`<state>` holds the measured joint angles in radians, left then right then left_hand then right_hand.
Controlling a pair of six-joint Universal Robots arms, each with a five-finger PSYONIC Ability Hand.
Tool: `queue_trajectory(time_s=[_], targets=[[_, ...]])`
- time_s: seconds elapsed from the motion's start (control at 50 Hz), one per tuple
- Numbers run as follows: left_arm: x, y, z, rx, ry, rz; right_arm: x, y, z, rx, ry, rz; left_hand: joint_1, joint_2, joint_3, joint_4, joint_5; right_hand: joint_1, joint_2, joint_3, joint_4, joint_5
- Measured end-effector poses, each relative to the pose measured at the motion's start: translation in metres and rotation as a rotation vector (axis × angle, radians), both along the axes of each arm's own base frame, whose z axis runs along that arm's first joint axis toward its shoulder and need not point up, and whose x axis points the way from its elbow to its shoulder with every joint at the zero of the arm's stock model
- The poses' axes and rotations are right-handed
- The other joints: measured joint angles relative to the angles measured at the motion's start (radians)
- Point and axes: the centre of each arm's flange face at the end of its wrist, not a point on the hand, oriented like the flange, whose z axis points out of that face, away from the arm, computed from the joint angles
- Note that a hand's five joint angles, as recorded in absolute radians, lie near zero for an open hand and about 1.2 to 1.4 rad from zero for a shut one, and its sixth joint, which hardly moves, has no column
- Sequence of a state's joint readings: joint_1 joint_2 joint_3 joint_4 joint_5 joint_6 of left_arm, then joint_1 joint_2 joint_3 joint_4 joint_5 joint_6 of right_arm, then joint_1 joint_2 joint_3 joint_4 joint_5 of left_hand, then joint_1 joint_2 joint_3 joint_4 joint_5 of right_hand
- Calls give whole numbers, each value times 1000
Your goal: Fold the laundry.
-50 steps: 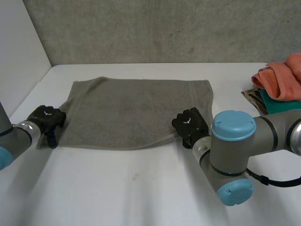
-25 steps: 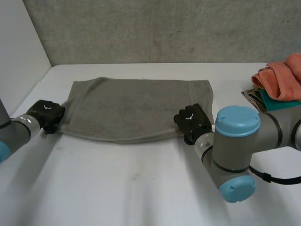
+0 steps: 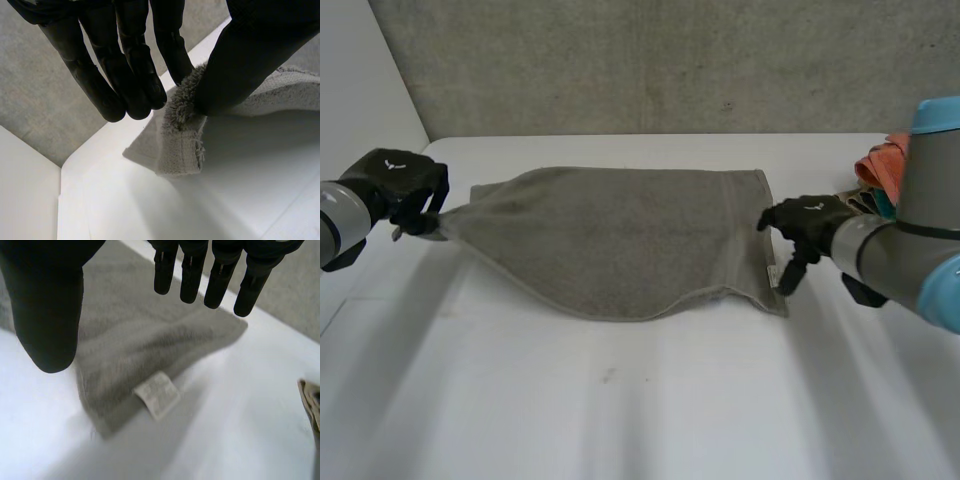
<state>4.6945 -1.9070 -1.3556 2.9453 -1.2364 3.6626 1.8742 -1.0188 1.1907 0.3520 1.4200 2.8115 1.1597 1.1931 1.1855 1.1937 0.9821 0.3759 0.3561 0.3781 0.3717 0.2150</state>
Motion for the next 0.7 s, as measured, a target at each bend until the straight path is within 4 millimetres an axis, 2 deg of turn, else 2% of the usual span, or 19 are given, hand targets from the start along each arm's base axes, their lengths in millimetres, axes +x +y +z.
queue_trajectory(time_s=[0.08, 0.18, 0.32, 0.42, 0.44, 0.48, 0.52, 0.54, 0.64, 0.7], targets=[[-2, 1, 8, -10, 20, -1, -10, 1, -10, 35, 27, -7, 0, 0, 0, 0, 0, 30, 31, 27, 31, 29], [-4, -2, 19, -35, 42, 3, -12, 9, -37, 77, -48, -66, 0, 0, 0, 0, 0, 42, 51, 34, 48, 42], [-4, -4, 28, -45, 68, 13, 3, 23, -71, 101, -217, -152, 0, 0, 0, 0, 0, 77, 90, 70, 85, 73], [-3, -4, 34, -46, 91, 22, 17, 24, -86, 70, -266, -188, 0, 0, 0, 0, 0, 170, 190, 167, 175, 159], [-3, -4, 34, -46, 93, 23, 18, 24, -86, 66, -268, -191, 0, 0, 0, 0, 0, 199, 216, 194, 200, 188], [-3, -3, 36, -48, 103, 27, 22, 22, -89, 42, -273, -205, 0, 0, 0, 0, 0, 395, 417, 391, 382, 368], [-3, -3, 38, -49, 116, 31, 25, 19, -90, 7, -279, -227, 0, 0, 0, 0, 0, 691, 715, 680, 671, 656], [-3, -3, 39, -50, 120, 34, 26, 17, -90, -11, -283, -241, 0, 0, 0, 0, 0, 760, 783, 748, 754, 736], [-1, -1, 41, -42, 140, 48, 23, 10, -79, -112, -299, -297, 0, 0, 0, 0, 0, 768, 825, 807, 820, 783], [3, 3, 37, -14, 140, 62, 12, 7, -55, -184, -255, -277, 0, 0, 0, 0, 0, 768, 825, 807, 820, 783]])
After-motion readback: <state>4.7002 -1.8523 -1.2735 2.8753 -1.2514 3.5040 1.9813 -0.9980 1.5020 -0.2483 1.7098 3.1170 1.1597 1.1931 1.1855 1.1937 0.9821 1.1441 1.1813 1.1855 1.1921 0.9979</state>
